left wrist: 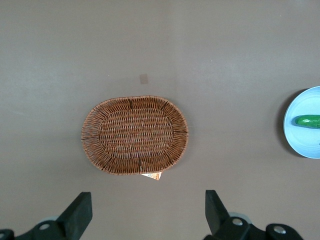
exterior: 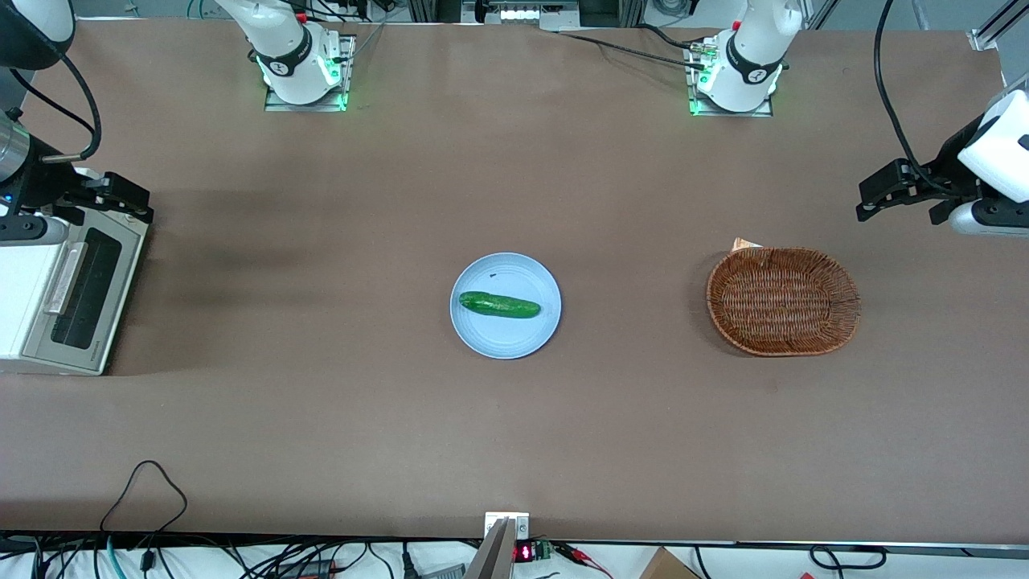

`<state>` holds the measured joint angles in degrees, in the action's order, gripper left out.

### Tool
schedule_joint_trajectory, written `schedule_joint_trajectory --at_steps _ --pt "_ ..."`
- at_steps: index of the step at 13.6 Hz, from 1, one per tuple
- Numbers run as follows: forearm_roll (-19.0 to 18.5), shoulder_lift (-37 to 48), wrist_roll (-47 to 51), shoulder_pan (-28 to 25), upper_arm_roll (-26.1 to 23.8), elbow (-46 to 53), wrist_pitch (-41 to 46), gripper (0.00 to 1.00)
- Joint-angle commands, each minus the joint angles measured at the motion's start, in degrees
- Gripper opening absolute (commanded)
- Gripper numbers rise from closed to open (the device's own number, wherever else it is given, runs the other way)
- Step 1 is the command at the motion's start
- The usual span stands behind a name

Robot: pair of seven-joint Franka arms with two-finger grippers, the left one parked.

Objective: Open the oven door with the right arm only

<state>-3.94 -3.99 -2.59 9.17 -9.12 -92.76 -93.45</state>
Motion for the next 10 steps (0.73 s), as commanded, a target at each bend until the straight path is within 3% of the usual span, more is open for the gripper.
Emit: schedule_joint_trajectory --at_steps 1,8,9,10 --pt "-3.7 -1.4 0.4 0.1 0.2 -0.3 -0.5 0.99" --pt "-10.9 -4.1 -0.3 0.7 1.0 -0.5 -2.3 0.91" --pt "-11.7 -4.3 -0.3 0.8 1.1 -0.5 -2.4 0.86" --pt "-13.1 -4.4 0.0 0.8 1.1 -0.7 -2.4 0.61"
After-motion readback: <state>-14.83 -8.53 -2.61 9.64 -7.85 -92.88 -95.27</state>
